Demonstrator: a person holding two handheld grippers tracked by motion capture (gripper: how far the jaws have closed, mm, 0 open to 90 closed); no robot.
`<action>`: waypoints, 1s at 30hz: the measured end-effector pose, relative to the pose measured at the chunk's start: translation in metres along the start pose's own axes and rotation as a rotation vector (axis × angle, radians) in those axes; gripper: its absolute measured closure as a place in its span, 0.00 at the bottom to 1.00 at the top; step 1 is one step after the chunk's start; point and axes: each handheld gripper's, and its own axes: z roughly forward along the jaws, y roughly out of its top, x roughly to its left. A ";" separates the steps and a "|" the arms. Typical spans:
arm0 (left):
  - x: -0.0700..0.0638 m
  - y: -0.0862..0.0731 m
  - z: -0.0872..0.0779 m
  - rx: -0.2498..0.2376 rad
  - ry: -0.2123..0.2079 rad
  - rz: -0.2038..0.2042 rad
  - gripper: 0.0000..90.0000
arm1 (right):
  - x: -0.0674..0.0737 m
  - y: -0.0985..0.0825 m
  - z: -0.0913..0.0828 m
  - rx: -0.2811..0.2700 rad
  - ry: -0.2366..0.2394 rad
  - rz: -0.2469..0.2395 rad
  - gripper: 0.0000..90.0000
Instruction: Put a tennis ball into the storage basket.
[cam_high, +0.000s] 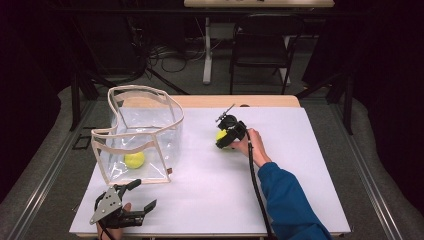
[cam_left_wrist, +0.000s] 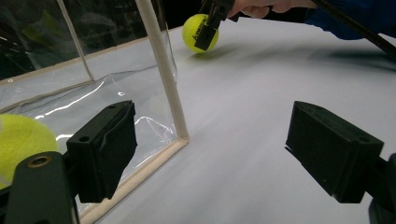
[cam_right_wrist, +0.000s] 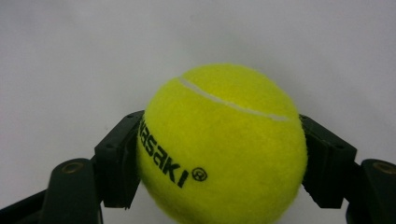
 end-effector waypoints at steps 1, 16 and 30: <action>0.000 0.000 0.000 -0.001 0.000 -0.001 0.18 | 0.000 0.001 -0.001 -0.001 0.007 0.007 0.29; -0.001 0.001 -0.001 -0.005 0.009 0.005 0.17 | 0.004 0.005 -0.023 -0.024 -0.007 -0.025 0.29; -0.001 0.000 0.000 -0.002 0.005 0.003 0.18 | 0.013 0.009 -0.041 -0.015 -0.016 -0.059 0.29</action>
